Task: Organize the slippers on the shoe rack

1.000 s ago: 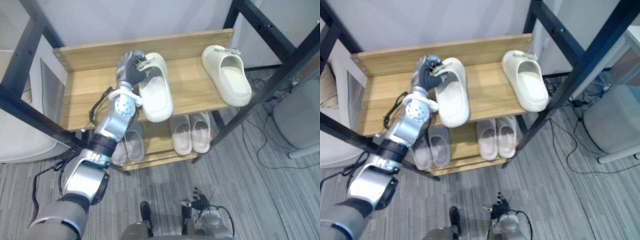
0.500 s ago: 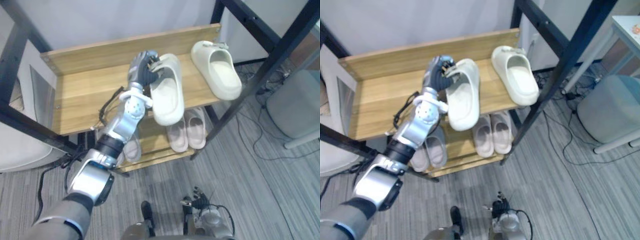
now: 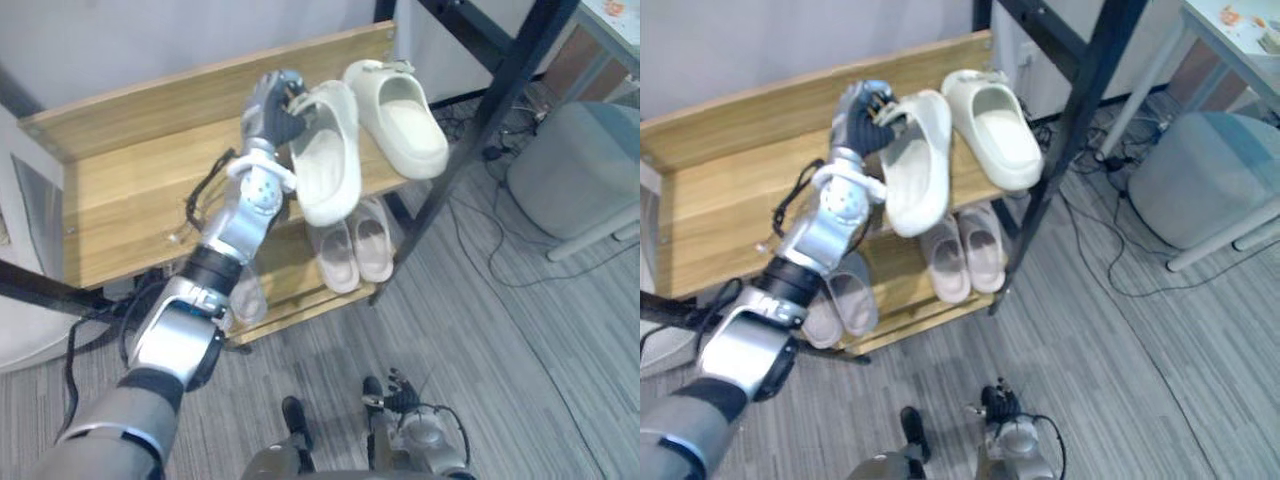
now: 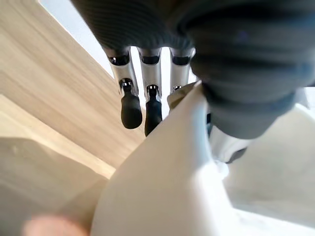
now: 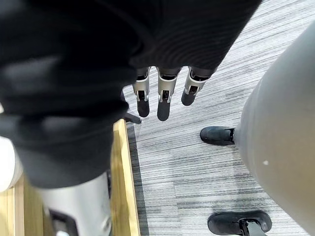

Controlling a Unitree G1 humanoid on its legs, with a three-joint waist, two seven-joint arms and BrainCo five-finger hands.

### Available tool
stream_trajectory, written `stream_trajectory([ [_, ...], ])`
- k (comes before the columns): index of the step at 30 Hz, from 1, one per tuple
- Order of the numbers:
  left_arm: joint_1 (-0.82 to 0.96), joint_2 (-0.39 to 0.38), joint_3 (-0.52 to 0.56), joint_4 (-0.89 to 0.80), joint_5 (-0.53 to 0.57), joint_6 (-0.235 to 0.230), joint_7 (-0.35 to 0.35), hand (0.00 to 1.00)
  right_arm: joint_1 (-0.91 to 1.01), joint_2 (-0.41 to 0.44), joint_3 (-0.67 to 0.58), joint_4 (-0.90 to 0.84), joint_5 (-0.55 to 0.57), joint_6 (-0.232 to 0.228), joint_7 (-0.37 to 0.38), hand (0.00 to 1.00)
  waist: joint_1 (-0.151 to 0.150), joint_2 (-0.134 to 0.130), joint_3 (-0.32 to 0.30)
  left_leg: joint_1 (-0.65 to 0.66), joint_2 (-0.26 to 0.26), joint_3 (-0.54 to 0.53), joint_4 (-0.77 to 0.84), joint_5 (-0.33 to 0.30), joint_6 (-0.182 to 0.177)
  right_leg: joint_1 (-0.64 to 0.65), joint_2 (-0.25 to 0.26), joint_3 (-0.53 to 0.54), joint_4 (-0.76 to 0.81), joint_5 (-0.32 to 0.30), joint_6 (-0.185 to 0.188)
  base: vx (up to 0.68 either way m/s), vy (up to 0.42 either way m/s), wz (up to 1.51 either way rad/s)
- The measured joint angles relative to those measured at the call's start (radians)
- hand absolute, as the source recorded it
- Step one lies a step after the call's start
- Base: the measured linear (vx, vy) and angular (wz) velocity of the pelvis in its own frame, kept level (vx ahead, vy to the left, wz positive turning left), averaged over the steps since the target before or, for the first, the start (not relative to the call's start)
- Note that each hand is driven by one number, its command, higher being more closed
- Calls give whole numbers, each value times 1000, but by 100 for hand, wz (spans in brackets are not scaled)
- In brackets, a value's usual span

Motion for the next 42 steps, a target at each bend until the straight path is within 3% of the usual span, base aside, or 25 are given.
stream_trajectory([
  [4,0,9,15,11,-5,1,17,100,0,-1,1,-1,0,-2,-4,0,0,1,1,-6,-1,5,0,0,0,-9,-1,6,0,1,-1,6,-16,-4],
  [5,-2,9,25,11,-5,1,18,0,0,-2,1,-1,0,-5,-5,0,0,2,2,-8,-2,6,0,0,0,-11,-2,7,0,2,0,0,0,0],
  [23,-31,-1,66,21,-7,18,39,0,2,-19,-1,-14,1,-21,-5,0,-2,12,13,-11,-15,-13,0,1,1,-4,-11,-7,-6,5,4,3,-2,1],
  [35,-23,-91,66,11,-89,16,45,0,2,-24,-6,-7,1,-17,-5,0,-2,13,13,9,-15,-36,-1,3,5,30,-12,-32,-9,2,1,6,-5,4],
  [42,96,-160,67,-132,-182,-4,83,0,2,-25,-6,2,7,-8,-4,0,5,23,9,24,-14,-67,-5,8,10,52,-13,-62,6,-16,1,1,-8,13],
])
